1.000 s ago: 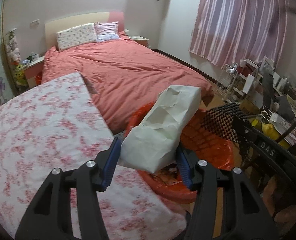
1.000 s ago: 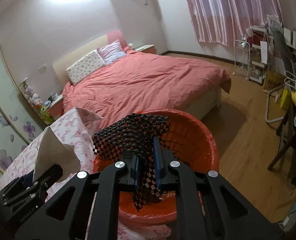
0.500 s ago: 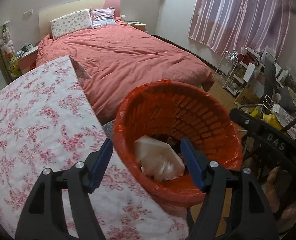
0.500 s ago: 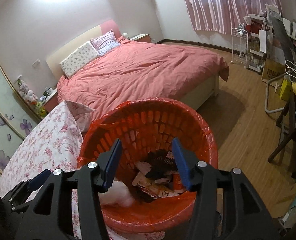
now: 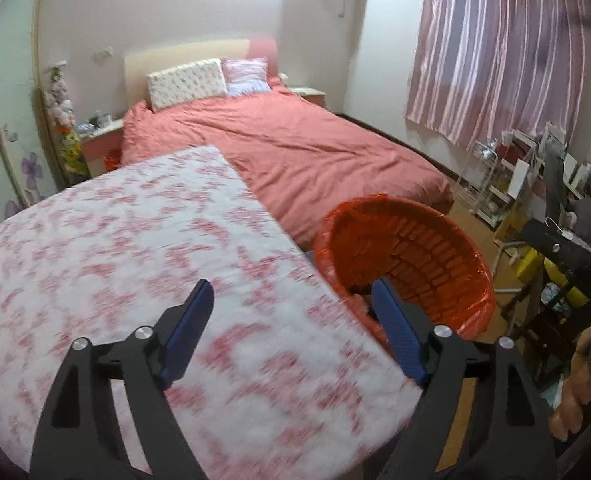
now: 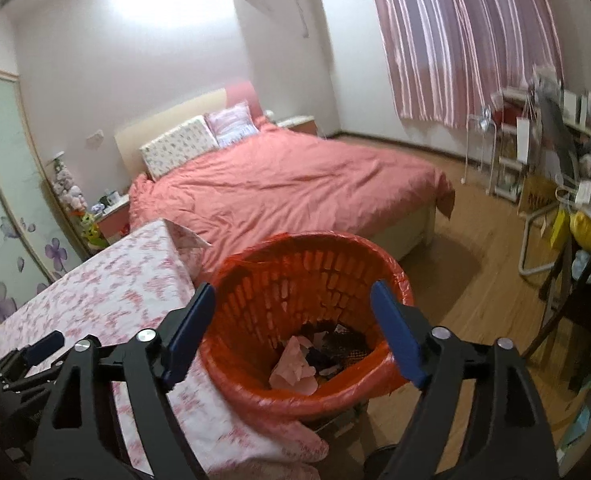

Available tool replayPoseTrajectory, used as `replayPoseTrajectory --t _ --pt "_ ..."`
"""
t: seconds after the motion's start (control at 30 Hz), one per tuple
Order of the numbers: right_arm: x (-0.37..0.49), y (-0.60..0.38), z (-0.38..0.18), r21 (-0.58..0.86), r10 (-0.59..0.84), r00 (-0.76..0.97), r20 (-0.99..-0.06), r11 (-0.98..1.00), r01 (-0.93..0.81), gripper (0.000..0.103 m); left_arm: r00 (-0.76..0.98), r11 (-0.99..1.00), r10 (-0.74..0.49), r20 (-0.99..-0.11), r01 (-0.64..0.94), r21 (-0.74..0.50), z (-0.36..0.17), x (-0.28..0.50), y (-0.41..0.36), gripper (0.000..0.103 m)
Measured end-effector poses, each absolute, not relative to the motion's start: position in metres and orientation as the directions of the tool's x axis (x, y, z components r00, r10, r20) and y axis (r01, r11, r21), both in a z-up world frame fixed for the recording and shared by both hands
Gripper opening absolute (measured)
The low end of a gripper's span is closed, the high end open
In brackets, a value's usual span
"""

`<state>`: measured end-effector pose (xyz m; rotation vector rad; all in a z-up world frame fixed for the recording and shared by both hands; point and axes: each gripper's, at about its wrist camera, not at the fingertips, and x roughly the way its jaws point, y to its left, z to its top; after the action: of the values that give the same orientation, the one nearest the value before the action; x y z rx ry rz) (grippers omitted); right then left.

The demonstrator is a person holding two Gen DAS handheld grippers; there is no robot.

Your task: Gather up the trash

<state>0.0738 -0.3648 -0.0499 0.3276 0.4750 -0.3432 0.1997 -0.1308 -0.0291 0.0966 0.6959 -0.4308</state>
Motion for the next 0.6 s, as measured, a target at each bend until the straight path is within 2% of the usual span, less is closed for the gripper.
replayPoseTrajectory --t 0.07,0.13,0.33,0.6 --pt "0.063 -0.351 -0.047 0.211 -0.256 0.845 -0.470 0.897 0.389 0.096 0.712 0.919 -0.336 -0.617 0.391 -0.051 -0.024 0.181 -0.110 0.086" --pt "0.047 -0.335 -0.045 0.199 -0.263 0.853 -0.450 0.902 0.383 0.100 0.728 0.927 -0.324 -0.604 0.373 -0.047 -0.021 0.167 -0.096 0.090" --pt "0.021 -0.302 -0.045 0.147 -0.302 0.857 -0.417 0.908 0.391 0.100 0.776 0.953 -0.267 -0.572 0.301 -0.036 -0.022 0.118 -0.048 0.098" --pt "-0.006 -0.259 -0.050 0.018 -0.412 0.850 -0.329 0.897 0.442 0.100 0.832 0.981 -0.173 -0.527 0.191 -0.020 -0.025 0.071 -0.011 0.099"
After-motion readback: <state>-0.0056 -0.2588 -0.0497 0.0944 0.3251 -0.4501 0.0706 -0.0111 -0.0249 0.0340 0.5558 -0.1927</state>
